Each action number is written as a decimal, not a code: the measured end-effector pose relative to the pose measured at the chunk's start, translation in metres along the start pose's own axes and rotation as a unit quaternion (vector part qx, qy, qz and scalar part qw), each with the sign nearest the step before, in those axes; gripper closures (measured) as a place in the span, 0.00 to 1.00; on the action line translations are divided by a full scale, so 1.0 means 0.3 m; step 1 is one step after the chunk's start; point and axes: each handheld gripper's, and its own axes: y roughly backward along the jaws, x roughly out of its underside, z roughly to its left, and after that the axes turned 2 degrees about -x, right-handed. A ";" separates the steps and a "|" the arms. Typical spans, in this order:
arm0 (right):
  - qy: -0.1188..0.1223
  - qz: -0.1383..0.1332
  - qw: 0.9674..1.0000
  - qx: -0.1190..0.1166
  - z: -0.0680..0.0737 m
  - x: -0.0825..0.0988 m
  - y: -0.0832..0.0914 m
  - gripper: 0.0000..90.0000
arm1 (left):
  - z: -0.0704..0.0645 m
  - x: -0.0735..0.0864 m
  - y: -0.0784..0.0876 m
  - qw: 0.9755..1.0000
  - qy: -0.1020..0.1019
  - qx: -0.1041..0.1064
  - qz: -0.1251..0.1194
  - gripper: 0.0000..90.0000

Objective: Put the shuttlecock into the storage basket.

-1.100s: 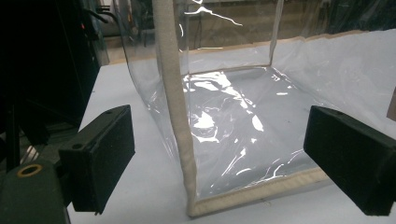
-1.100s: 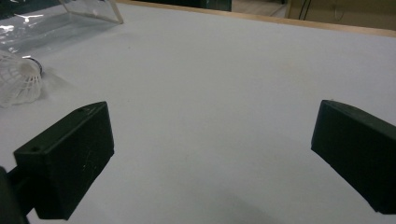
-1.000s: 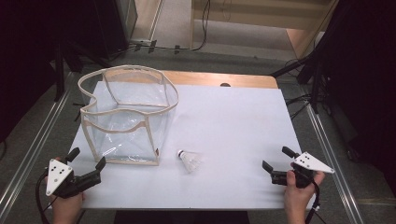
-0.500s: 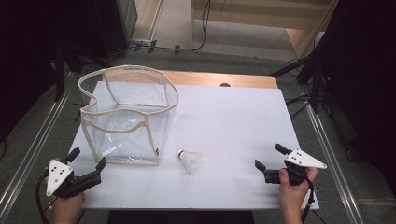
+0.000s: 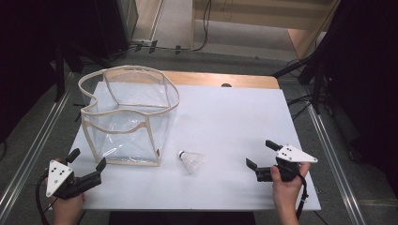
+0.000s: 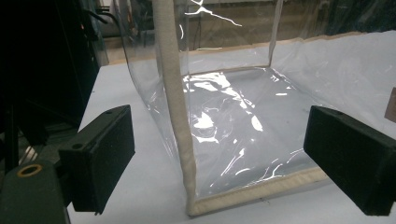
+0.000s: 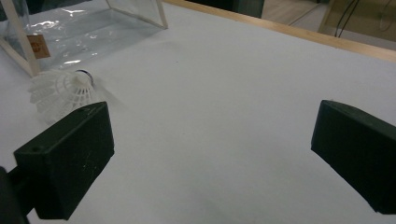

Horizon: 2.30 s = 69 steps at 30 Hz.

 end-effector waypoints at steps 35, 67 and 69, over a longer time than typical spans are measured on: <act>0.043 0.039 0.995 -0.076 0.151 -0.138 -0.206 0.00 | 0.000 0.001 0.001 1.000 0.001 0.001 -0.002 0.10; 0.061 0.105 0.983 -0.139 0.259 -0.087 -0.383 0.02 | 0.004 0.000 0.003 1.000 0.002 0.004 -0.003 0.10; 0.056 0.112 0.982 -0.141 0.262 -0.079 -0.397 0.16 | 0.003 0.000 0.002 1.000 0.002 0.004 -0.003 0.10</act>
